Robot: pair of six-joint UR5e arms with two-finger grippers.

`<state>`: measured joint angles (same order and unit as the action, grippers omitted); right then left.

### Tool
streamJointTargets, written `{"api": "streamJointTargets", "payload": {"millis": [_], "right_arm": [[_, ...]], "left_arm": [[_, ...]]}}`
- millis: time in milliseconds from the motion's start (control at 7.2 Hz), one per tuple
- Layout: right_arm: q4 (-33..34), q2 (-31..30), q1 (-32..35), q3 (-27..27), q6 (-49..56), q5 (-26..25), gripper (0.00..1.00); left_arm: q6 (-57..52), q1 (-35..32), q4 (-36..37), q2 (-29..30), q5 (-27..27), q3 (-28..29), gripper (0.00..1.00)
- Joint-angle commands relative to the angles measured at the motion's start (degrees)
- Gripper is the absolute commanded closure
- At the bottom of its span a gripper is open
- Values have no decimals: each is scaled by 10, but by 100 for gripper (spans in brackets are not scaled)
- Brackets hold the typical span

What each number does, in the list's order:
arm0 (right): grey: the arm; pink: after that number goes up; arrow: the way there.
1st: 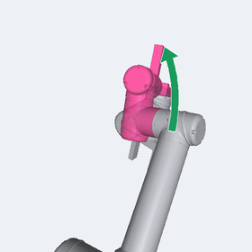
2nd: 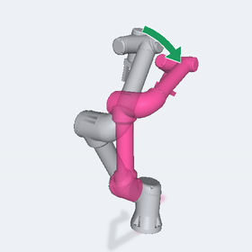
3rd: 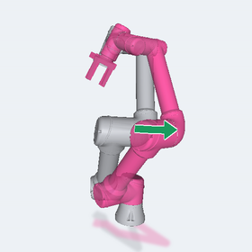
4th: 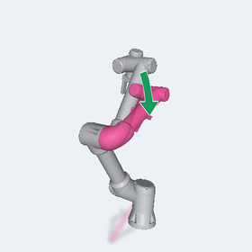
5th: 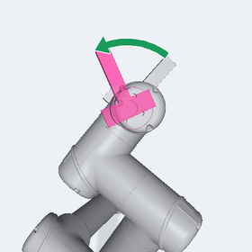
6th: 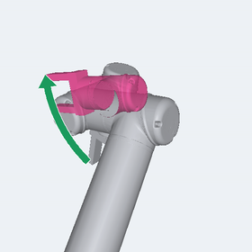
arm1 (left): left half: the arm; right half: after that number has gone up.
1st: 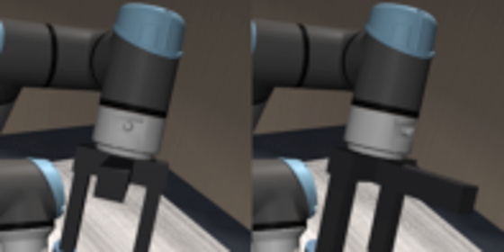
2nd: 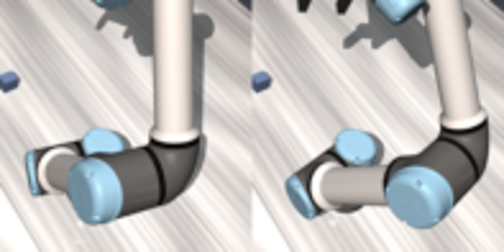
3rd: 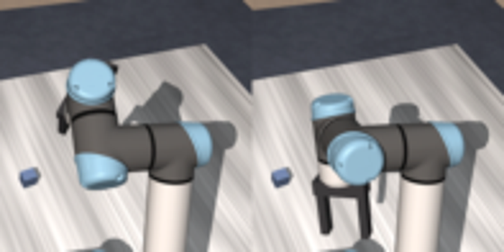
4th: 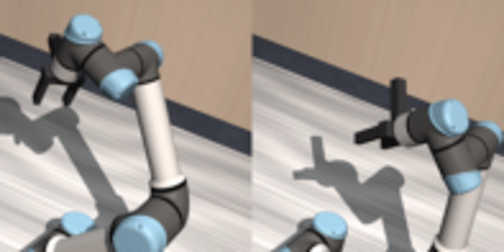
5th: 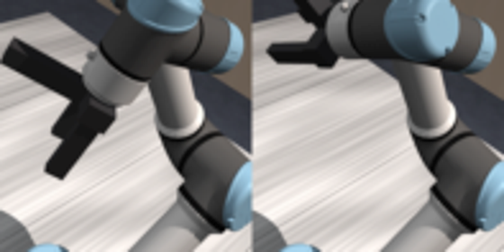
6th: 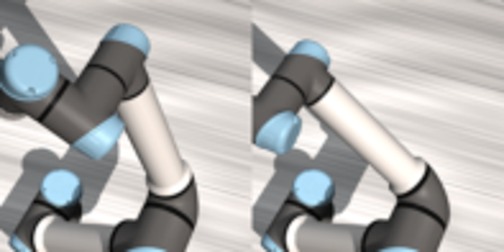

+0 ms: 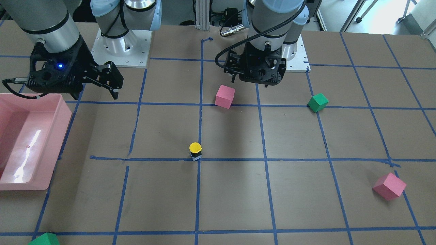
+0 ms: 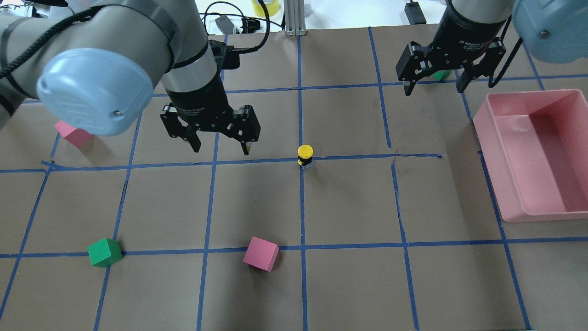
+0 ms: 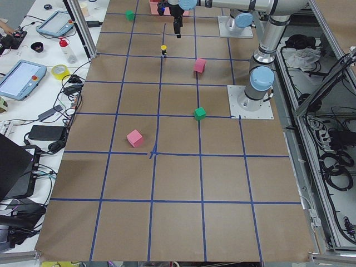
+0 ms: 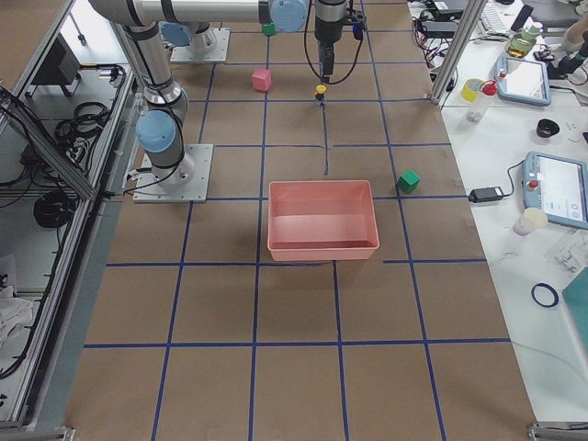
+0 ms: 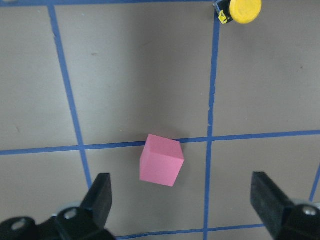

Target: Align button upright

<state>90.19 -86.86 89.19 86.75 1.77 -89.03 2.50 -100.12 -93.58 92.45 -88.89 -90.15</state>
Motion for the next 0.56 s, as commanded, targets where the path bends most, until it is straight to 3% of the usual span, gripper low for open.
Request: {"api": "streamJointTargets", "payload": {"millis": [0,417], "right_arm": [[-6,-3,-1,0,1,1,0],[-6,-2,1,0,2,-11,0]], "left_arm": [[-41,66,19,4,-24,41,0],[-45,78,32,-9,-27,52,0]]}}
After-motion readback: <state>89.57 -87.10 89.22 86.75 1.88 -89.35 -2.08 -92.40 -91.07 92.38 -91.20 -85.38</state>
